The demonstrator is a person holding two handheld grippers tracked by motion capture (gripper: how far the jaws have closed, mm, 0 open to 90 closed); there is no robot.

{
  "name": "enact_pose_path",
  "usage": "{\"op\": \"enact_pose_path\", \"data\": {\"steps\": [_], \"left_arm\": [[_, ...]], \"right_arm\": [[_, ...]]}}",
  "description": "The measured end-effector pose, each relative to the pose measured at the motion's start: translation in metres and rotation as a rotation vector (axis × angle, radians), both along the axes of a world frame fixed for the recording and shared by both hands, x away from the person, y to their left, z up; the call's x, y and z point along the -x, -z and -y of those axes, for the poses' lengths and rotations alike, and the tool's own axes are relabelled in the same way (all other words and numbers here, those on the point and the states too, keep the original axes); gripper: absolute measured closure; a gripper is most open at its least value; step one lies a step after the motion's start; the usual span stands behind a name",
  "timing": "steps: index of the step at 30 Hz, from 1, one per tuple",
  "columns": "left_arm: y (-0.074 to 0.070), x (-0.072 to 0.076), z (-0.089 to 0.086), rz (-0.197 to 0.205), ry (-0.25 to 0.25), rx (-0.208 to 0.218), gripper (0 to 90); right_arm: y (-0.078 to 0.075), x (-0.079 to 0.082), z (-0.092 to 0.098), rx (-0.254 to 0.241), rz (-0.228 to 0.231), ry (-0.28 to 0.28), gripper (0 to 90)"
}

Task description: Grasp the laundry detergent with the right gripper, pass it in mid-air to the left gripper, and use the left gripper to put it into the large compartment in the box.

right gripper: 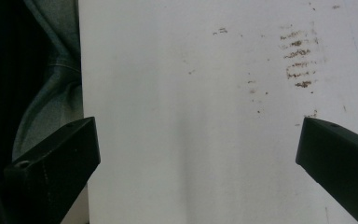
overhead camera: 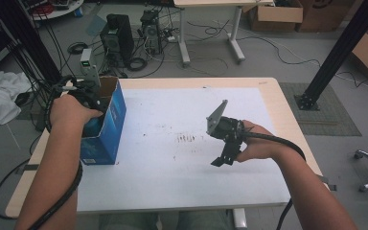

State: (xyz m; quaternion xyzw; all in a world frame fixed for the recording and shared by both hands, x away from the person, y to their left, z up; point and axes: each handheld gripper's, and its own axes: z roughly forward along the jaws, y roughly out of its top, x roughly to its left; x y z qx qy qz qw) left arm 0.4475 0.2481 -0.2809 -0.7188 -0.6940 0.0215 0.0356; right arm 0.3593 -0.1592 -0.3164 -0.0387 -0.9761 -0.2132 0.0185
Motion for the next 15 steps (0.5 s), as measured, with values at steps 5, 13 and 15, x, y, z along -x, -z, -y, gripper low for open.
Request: {"op": "enact_pose_path", "data": {"steps": [5, 13, 15], "left_arm": [[-0.009, 0.002, 0.000, 0.019, 0.003, 0.013, 30.3], [-0.028, 0.005, 0.002, 0.031, 0.035, 0.021, 24.6], [-0.033, 0.006, 0.003, 0.039, 0.034, 0.015, 24.3]], "right_arm": [[0.000, 0.000, 0.000, -0.002, 0.002, 0.001, 0.0], [-0.002, 0.001, -0.002, -0.005, 0.004, 0.000, 0.0], [-0.003, 0.002, -0.002, -0.005, 0.005, -0.001, 0.0]]}}
